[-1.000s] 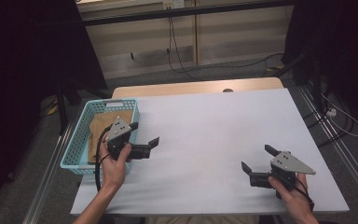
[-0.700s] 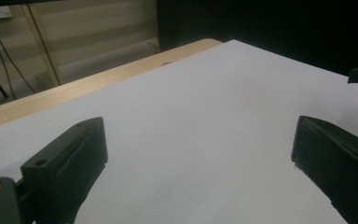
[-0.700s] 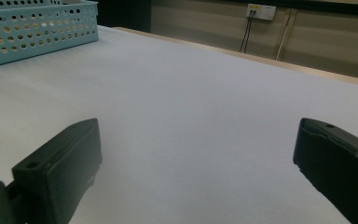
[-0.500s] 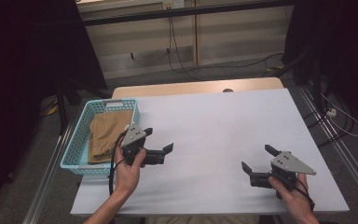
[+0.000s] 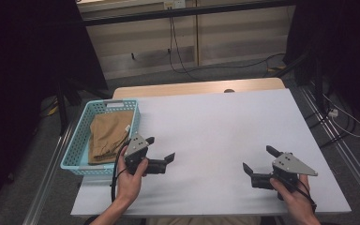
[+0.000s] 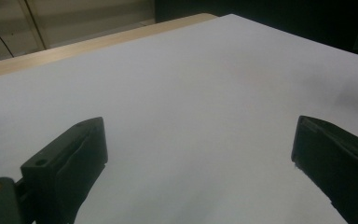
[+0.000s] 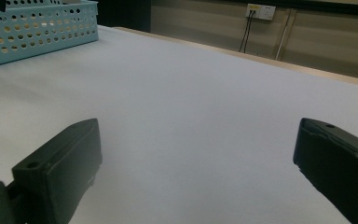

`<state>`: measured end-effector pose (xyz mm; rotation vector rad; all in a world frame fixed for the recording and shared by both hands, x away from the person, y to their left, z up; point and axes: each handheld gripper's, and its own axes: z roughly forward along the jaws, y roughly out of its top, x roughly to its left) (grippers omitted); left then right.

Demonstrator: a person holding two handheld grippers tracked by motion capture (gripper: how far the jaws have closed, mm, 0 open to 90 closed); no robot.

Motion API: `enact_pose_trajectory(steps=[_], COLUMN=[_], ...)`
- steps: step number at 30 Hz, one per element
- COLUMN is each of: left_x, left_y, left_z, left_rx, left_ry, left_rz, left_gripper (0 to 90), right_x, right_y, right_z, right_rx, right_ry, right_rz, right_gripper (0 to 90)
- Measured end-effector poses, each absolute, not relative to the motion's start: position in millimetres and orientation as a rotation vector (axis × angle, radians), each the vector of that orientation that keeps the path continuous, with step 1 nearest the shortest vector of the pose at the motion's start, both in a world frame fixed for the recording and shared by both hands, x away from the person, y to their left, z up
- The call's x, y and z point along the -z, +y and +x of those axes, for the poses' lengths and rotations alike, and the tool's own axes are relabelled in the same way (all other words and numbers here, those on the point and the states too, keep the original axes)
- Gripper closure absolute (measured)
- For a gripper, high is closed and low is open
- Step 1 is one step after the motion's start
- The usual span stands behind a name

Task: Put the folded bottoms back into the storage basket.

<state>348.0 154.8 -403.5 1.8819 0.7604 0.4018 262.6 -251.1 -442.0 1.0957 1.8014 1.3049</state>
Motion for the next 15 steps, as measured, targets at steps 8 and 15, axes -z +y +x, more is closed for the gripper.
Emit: enact_pose_trajectory(steps=[8, 15], left_x=[420, 424], left_y=[153, 161], left_z=[346, 344], left_rx=[-0.394, -0.352], left_ry=[0.768, 0.807], left_rz=[1.891, 1.875], left_gripper=[3.7, 3.7], right_x=[442, 441], right_y=[-251, -252], right_z=[262, 261], right_rx=[-1.306, -1.306], right_ry=[1.801, 1.793], right_rz=[1.093, 1.095], right_gripper=[1.0, 1.1])
